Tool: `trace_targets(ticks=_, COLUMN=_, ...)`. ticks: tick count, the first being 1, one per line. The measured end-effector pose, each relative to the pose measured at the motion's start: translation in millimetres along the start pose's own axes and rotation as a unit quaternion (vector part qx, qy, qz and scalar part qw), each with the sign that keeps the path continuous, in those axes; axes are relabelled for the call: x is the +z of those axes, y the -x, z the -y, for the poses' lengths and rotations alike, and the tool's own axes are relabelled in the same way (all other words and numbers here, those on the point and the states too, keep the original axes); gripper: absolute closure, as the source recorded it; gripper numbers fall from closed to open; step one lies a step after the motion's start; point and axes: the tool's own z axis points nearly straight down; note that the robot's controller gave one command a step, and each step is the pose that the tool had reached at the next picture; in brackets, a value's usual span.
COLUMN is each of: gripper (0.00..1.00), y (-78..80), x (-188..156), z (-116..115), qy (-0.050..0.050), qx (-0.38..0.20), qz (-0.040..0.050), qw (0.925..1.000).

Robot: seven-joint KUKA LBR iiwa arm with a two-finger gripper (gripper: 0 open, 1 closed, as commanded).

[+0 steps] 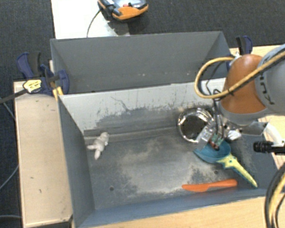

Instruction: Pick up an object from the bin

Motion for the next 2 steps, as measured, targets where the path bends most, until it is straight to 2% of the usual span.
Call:
trace_targets(ticks=1, gripper=1.0, y=3.4, x=-19, z=-14, qy=0.004, qx=-0.038, qz=0.005, qw=0.9992)
trace_targets(ticks=2, gripper=1.0, y=7.0, x=12, z=-1, qy=0.003, qx=-0.166, qz=0.0034, qw=0.9861)
